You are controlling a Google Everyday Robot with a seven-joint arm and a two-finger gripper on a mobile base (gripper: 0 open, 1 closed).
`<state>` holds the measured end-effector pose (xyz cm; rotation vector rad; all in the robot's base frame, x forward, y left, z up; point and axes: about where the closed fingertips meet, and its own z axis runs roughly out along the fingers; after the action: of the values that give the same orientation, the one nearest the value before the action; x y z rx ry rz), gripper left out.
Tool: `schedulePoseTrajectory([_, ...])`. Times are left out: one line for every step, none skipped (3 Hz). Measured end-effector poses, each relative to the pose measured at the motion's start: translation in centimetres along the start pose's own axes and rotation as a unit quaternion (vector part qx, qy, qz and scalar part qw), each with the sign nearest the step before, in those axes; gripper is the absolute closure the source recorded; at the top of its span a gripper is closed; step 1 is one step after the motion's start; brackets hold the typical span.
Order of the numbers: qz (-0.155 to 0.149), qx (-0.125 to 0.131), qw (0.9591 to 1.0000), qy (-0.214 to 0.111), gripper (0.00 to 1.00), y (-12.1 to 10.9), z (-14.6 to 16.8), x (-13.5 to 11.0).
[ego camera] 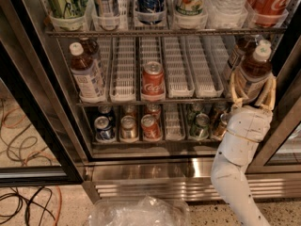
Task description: Pick blue plastic bottle from middle shelf of fridge
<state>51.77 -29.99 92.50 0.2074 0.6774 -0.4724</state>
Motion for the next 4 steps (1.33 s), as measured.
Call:
schedulePoseTrajectory([0.0, 0.0, 1.0, 0.0, 1.0, 0.0, 0.0, 0.0])
schedulePoseTrajectory([0.019, -0.041, 0.999, 0.002, 1.0, 0.6, -1.8, -1.2])
schedulePoseTrajectory([0.055, -0.115, 0.9918, 0.006, 1.0, 1.0, -7.0, -3.4])
schedulePoseTrajectory([0.067, -0.161, 0.9846, 0.003, 1.0, 1.5, -10.5, -5.3])
